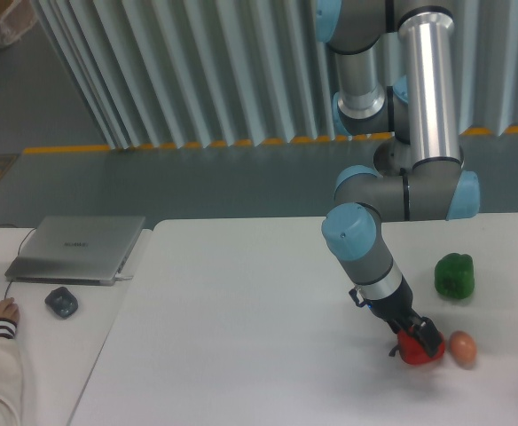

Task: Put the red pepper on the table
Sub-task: 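Open the gripper and lift it off the red pepper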

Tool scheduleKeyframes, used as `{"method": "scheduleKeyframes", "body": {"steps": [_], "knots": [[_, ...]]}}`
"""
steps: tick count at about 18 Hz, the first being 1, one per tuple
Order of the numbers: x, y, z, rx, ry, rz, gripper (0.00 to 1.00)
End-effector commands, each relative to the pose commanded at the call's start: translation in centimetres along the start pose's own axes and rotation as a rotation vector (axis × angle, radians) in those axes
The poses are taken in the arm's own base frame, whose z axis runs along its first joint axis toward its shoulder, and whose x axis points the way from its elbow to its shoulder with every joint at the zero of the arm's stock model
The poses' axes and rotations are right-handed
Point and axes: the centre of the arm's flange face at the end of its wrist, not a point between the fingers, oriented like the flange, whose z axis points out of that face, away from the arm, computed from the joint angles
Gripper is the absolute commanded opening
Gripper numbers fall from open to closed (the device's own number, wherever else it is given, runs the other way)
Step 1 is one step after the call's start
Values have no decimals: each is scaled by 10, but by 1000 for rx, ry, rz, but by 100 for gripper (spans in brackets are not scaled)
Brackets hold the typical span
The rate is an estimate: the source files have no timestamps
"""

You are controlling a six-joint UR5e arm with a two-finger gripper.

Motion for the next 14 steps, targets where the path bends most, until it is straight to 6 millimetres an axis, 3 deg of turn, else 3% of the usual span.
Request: {"method": "scheduleKeyframes", "body": {"steps": [4, 5, 7, 10, 14], "knots": [[-3, 1, -4, 20, 9, -3, 100], [-5, 2, -11, 57, 28, -17, 100], [-21, 27, -44, 167, 84, -56, 100], [-34, 40, -56, 173, 84, -71, 100], [-45, 55, -79, 231, 61, 92, 100]]}}
